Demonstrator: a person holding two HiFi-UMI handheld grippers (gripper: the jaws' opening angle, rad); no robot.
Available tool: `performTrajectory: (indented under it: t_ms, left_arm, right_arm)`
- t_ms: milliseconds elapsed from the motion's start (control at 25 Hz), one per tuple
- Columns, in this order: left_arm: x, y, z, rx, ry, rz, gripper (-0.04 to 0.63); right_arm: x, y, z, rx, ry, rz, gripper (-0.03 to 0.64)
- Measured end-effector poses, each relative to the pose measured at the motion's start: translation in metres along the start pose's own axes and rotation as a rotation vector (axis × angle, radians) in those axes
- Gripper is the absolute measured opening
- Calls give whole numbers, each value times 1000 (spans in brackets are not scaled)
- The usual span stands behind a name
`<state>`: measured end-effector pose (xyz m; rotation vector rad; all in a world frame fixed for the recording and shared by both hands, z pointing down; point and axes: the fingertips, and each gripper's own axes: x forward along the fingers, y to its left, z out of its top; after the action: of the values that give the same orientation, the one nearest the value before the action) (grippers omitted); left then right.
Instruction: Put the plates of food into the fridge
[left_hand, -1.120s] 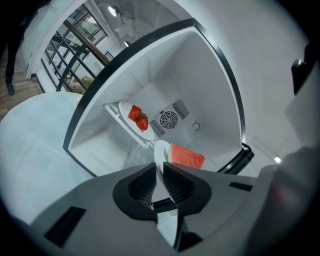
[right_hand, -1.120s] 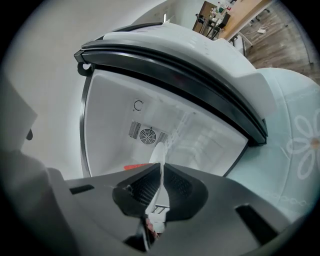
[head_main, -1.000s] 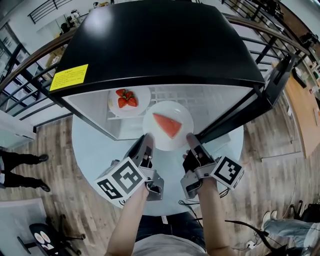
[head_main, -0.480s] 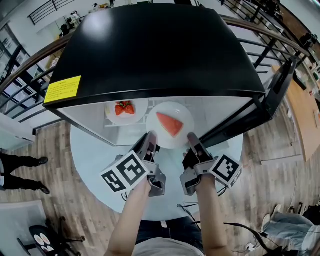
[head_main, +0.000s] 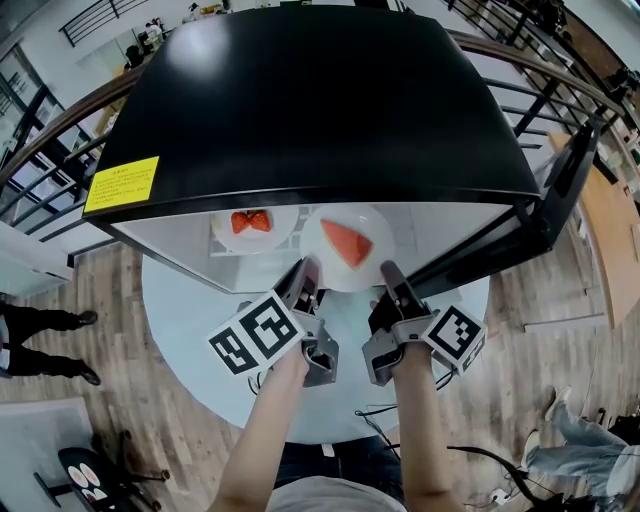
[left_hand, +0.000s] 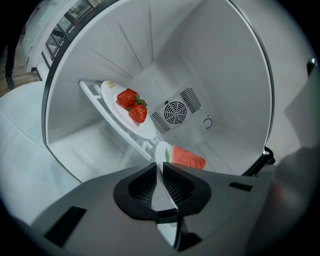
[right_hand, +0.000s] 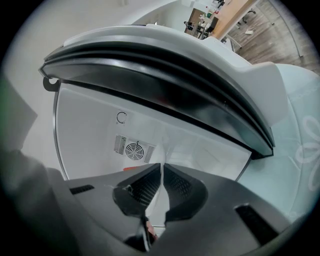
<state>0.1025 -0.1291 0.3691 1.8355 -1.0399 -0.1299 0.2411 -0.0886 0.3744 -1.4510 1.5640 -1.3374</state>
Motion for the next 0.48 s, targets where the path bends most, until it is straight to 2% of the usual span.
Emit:
performTrajectory:
  t_ms: [240,480]
  left_arm:
    - [6,1,5,-39,-14,5,40]
    - [12,0,8,-69,-19,4,40]
  right_arm:
    - [5,1,2,-58,-24,-19,29]
    - [11,3,9,-60,-46,-13,29]
